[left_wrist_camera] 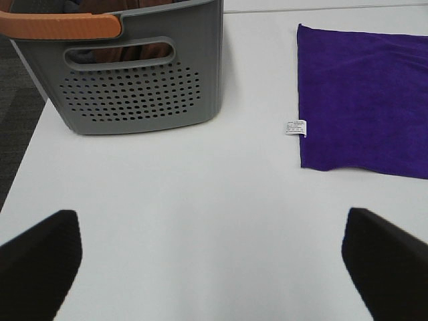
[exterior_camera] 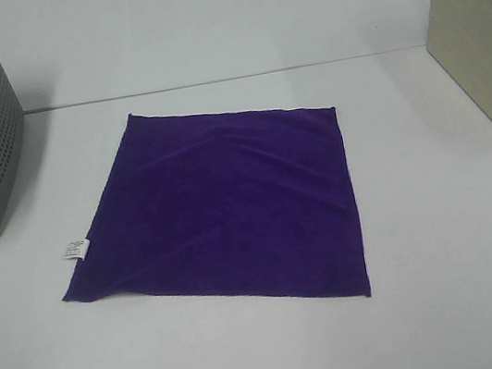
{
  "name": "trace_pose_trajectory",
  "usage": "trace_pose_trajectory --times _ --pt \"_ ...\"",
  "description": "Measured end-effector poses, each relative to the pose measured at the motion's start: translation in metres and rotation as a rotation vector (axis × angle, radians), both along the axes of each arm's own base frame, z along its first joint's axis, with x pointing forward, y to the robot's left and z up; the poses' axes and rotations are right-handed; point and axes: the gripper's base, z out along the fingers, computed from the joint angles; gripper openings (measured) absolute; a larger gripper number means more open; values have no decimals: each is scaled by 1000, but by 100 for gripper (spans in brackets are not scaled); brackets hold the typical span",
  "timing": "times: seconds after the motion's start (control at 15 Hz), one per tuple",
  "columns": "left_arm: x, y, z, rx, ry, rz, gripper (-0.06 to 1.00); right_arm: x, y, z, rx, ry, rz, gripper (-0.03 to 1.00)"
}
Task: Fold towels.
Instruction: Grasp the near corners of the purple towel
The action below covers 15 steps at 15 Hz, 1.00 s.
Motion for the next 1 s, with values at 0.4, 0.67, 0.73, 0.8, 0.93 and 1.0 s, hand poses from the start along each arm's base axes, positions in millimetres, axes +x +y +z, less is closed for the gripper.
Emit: trace_pose_trajectory --times 0.4,0.67,0.73,0.8,0.93,1.0 --pt "1 0 0 0 6 0 99 -1 0 2 0 7 1 96" --pt "39 1 33 -5 285 -2 99 31 8 32 2 291 -3 96" --pt "59 1 50 -13 363 -7 99 53 12 47 15 359 -19 96" --pt "83 0 65 -29 408 -17 99 75 16 60 16 413 -30 96" --pt "133 -3 81 -51 503 -48 99 126 24 70 1 513 -34 96" --pt "154 -4 81 -65 547 -73 99 152 28 70 -12 547 -40 96"
